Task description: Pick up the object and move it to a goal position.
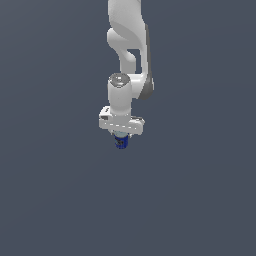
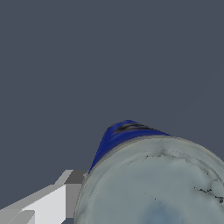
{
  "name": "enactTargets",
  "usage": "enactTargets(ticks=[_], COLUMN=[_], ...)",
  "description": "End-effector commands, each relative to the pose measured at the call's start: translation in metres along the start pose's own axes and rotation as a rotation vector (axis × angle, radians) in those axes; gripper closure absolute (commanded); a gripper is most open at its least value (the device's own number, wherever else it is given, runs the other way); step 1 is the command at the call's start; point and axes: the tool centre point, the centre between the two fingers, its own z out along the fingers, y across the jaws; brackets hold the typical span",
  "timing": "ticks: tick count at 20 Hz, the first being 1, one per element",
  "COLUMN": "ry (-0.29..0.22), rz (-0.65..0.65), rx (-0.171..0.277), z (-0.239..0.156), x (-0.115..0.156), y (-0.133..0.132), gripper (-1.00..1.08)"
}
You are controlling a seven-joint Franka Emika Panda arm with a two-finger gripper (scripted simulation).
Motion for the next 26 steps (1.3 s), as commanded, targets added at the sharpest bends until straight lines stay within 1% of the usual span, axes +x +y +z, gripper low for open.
enactTargets(ticks=[1,10,16,21,26], ry=[0.047,0.246,0.375,0.468,0.547], rz=[0.009,0.055,0.084,0.105,0.123], rx=[0.002,0.002,0.001,-0.001,-0.003], z=[-0.009,-0.050,-0.081,-0.106,-0.128], x=[0.013,0.061,0.088,0.105,0.118], y=[-0.008,-0.041,-0.060,-0.074,-0.085], gripper=[1.08,1.08,1.08,1.08,1.08])
